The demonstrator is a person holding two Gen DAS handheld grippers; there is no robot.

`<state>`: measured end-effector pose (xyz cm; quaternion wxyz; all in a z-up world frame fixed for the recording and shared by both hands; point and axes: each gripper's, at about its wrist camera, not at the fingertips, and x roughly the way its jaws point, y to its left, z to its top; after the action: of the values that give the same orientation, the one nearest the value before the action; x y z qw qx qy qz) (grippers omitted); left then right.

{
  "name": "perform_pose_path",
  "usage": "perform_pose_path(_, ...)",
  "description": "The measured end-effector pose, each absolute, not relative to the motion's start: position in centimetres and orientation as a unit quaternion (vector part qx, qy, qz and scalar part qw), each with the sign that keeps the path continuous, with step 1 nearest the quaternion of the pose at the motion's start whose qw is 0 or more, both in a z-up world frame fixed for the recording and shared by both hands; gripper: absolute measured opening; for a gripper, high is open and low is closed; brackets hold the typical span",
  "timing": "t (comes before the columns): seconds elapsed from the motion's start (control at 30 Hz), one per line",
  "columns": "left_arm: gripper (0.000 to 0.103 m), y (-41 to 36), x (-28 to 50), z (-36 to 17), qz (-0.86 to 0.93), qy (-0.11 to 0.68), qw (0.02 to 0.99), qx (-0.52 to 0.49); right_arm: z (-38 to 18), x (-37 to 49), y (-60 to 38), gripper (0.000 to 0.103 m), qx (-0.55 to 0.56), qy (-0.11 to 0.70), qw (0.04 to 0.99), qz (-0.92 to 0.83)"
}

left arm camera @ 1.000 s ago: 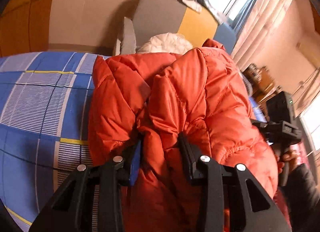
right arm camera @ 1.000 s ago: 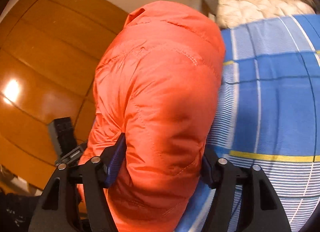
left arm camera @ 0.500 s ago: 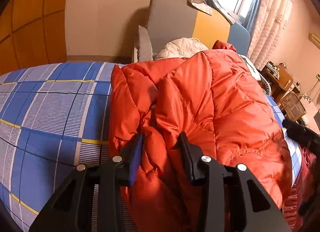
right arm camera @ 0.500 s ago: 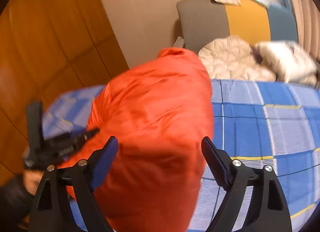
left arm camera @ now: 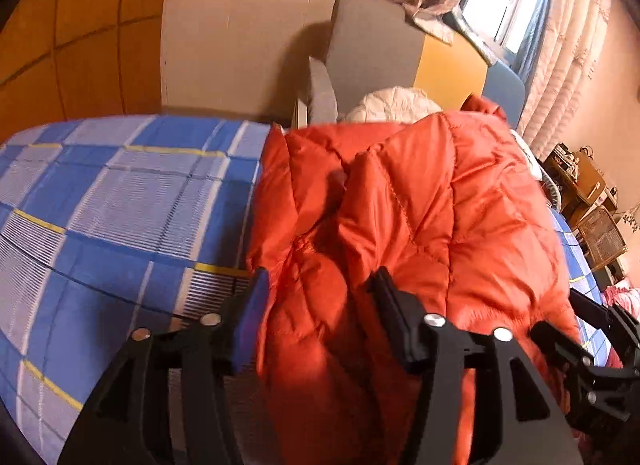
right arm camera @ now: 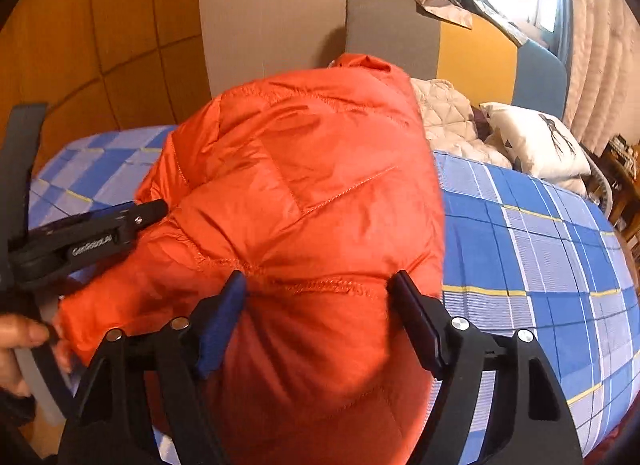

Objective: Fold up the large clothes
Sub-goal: 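Release the folded jacket and pull both grippers back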

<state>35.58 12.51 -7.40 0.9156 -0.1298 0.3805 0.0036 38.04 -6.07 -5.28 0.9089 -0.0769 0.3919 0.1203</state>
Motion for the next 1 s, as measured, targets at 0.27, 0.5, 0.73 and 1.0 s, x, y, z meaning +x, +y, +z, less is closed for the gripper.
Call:
perform_pose_path(0.27, 0.066, 11.0, 31.1, -3.5, -0.003, 0.329, 0.941, -0.080, -4.8, 35.8, -6.2, 0.081, -0.072, 0.386, 0.914, 0.106)
perform_pose_path(0.5, 0.083, 10.3, 27.6, -1.3, -0.002, 0.307, 0.949, -0.070, -4.4, 33.8, -6.2, 0.087, -0.053, 0.379, 0.919, 0.095)
perform_pose_path(0.73, 0.095, 9.8, 23.7, 0.0, 0.008, 0.286, 0.956, -0.065, -3.8, 30.5, -5.8, 0.092, -0.049, 0.364, 0.926, 0.084)
perform_pose_path(1.0, 0.101, 9.3, 19.8, 0.2, 0.016, 0.281, 0.958, -0.059, -3.1, 26.4, -6.6, 0.100, -0.022, 0.351, 0.935, 0.038)
